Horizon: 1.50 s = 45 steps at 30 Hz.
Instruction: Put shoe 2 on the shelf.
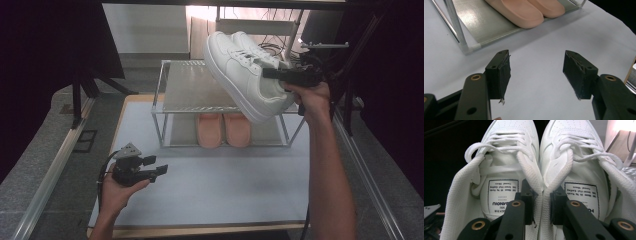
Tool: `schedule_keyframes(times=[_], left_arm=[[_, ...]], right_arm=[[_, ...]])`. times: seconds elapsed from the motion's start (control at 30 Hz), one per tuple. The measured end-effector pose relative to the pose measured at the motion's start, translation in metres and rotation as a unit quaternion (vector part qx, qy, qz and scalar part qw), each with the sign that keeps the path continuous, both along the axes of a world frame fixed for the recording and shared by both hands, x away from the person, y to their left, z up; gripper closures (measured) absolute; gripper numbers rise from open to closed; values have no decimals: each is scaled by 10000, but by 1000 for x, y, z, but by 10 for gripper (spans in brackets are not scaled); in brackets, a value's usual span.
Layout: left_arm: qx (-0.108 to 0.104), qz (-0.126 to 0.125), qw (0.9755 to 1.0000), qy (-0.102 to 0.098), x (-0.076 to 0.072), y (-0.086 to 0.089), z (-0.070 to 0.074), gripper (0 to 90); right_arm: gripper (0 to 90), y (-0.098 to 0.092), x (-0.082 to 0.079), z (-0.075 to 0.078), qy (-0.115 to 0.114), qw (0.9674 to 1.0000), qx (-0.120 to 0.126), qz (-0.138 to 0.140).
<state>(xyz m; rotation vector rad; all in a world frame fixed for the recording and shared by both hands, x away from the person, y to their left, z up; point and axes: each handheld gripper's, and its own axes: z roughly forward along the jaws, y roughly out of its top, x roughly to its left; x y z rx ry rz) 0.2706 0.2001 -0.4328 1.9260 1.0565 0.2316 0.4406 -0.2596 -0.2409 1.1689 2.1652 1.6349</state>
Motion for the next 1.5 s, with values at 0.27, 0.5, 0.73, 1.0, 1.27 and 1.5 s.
schedule_keyframes(times=[0.27,0.5,0.73,1.0,1.27,1.5], left_arm=[[15,11,10000,15,0,0,-1,394],[10,31,10000,25,1,2,-1,394],[7,44,10000,15,0,3,-1,394],[-8,50,10000,6,0,4,0,394],[6,31,10000,19,0,2,-1,394],[-5,37,10000,-2,-1,4,0,394]], right_arm=[[776,7,17,-3,86,9996,-49,-257],[776,16,29,-5,131,9987,-126,-472],[775,23,35,-7,152,9978,-106,-630],[775,24,38,-8,202,9971,-21,-739],[774,31,38,-6,190,9946,-80,-1022],[772,48,37,-2,104,9887,-387,-1447]])
